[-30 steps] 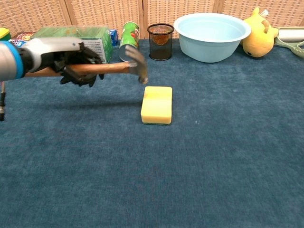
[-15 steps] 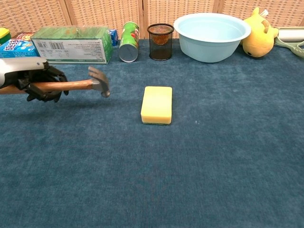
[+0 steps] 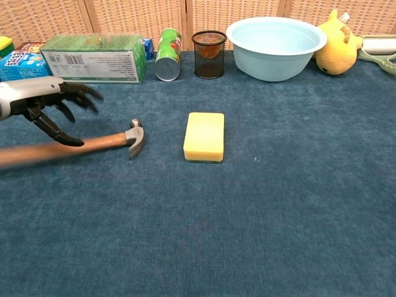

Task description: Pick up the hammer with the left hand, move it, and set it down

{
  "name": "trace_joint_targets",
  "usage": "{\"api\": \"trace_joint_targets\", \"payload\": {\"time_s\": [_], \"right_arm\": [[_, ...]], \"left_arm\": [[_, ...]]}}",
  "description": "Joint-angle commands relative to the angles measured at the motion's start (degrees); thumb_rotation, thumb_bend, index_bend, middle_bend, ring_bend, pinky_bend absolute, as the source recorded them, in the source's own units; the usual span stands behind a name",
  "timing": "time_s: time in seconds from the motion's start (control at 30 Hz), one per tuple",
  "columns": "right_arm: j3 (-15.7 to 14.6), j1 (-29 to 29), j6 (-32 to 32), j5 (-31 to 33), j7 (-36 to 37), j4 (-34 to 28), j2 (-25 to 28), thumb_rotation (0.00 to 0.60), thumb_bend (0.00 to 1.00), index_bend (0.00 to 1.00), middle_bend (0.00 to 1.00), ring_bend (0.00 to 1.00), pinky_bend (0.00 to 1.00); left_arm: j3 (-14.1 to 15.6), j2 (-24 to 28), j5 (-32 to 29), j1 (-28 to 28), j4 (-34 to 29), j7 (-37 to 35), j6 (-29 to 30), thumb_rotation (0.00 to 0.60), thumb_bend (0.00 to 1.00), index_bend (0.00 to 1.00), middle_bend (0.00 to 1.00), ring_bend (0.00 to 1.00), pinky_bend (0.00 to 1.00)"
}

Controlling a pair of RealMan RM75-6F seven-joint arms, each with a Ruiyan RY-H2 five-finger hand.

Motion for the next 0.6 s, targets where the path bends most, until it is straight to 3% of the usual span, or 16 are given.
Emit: {"api": "trace_joint_targets", "payload": {"time_s": [0.03, 0.2, 0.47, 0.6], "right_arm": [[0.02, 0.12, -0.08, -0.11, 0.06, 0.08, 0.02, 0.600, 0.39, 0.44, 0.44, 0.47, 0.43], [0.19, 0.49, -0.34, -0.28, 0.24, 0.25, 0.09, 0.600, 0.39, 0.44, 0.44, 0.47, 0.42], [0.65, 1.91, -0.63, -1.87, -1.32, -0.19, 0.59, 0.600, 0.39, 0.44, 0.43, 0.44, 0.37], [0.57, 2.59, -0.84, -2.86, -2.86, -0.44, 0.36, 0.600, 0.39, 0.44, 0.43, 0.44, 0.36]], "left_arm": [[0.01, -0.13, 3.46, 1.80, 0.33, 0.68, 5.04, 0.600, 0.09, 0.00, 0.07, 0.00, 0.13], [0.50, 1.61, 5.65, 3.93, -1.91, 1.34, 9.36, 0.600, 0.09, 0.00, 0.06, 0.00, 0.12], [4.94, 9.04, 12.70, 13.47, -10.76, 5.64, 24.79, 0.600, 0.13, 0.01, 0.06, 0.00, 0.12], [8.00, 12.18, 15.82, 19.27, -14.41, 8.85, 32.67, 0.600, 0.16, 0.11, 0.09, 0.01, 0.12]]}}
